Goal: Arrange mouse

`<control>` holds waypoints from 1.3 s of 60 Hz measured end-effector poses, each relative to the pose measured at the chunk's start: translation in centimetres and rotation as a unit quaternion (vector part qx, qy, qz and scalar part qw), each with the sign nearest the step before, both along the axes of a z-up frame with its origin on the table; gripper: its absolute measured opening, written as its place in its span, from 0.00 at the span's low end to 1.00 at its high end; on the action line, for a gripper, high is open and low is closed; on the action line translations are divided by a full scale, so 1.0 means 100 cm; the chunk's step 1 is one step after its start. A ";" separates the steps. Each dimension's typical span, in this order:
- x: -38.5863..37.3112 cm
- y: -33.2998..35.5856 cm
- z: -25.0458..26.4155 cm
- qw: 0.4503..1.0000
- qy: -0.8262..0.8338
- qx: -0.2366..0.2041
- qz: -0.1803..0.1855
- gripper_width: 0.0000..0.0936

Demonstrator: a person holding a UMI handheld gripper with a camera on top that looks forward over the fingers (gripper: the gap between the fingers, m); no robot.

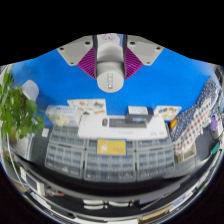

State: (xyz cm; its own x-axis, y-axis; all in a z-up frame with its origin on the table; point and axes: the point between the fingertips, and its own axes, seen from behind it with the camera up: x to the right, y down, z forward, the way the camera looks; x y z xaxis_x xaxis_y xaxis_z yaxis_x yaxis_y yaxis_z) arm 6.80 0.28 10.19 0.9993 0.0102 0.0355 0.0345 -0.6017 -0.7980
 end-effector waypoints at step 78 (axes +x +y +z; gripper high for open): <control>-0.082 -0.028 0.068 1.000 -0.013 -0.020 0.003 0.94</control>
State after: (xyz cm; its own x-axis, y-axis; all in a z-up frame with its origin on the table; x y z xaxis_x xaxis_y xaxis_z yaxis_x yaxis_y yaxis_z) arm -1.37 -2.50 16.97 0.9980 0.0177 0.0604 0.0579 -0.6329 -0.7720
